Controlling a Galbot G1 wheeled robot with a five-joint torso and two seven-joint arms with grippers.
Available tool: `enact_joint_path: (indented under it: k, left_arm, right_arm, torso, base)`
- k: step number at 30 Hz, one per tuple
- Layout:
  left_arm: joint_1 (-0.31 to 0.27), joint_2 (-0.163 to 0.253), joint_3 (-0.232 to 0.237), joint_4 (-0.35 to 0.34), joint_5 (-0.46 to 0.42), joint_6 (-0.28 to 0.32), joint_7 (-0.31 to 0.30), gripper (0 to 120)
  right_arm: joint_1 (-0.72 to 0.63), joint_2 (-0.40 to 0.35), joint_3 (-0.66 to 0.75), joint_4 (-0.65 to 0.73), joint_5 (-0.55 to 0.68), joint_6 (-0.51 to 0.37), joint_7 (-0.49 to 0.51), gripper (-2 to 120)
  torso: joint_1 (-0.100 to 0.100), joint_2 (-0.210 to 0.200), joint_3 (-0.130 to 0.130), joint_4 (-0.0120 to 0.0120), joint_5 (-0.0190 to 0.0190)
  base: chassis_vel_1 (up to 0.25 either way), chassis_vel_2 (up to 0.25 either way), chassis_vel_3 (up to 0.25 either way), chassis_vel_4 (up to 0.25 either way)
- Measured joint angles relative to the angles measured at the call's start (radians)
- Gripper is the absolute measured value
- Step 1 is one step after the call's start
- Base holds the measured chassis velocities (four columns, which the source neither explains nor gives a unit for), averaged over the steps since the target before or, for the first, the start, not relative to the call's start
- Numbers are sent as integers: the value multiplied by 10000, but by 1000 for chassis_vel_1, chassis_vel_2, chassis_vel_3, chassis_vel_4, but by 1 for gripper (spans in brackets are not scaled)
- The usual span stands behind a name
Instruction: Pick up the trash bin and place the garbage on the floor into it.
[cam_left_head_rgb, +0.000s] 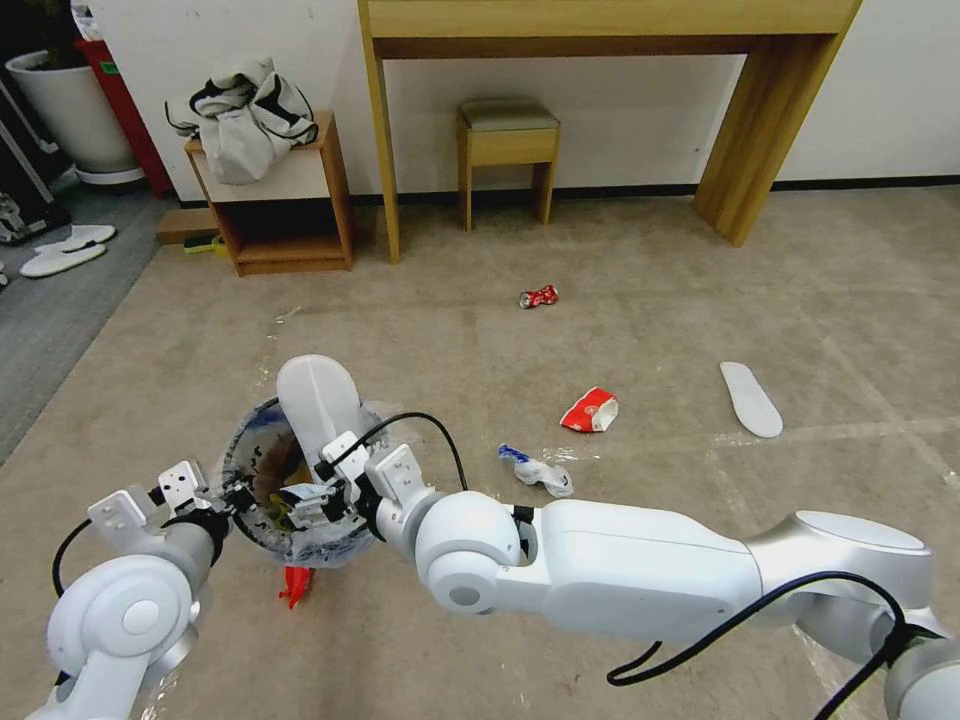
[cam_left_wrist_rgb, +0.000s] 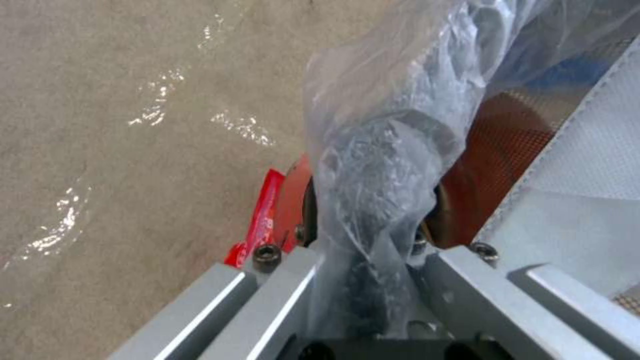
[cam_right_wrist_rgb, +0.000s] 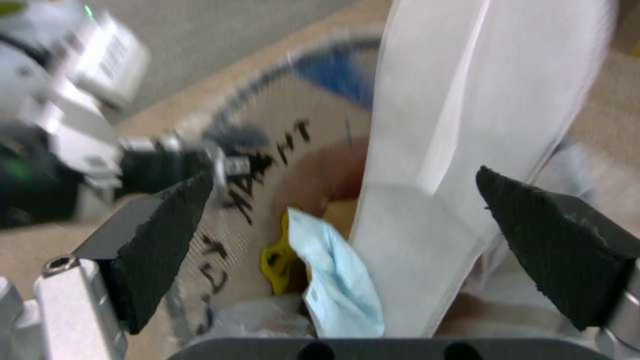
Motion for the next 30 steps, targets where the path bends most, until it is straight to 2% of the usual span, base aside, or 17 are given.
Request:
enact_joint_path:
  k: [7,18,30]
  left_arm:
    - [-18,36,-22,117,17,0,6,0]
    - [24,23,-2,121,89,1,17,0]
    - [149,52,-87,69,146,3,12,0]
  right_arm:
    - [-6,-612,643,784,-108,61,-114,100]
    - [-76,-833,1343,1101,-242,324,-323,100]
    - [-240,-1542,3567,1721,-90,2153,-2073,100]
  torso:
    - [0,2,0,-2,1]
    - [0,1,0,-1,1]
    - [0,1,0,-1,1]
  base:
    - [0,0,0,0]
    - [0,0,0,0]
    - [0,0,0,0]
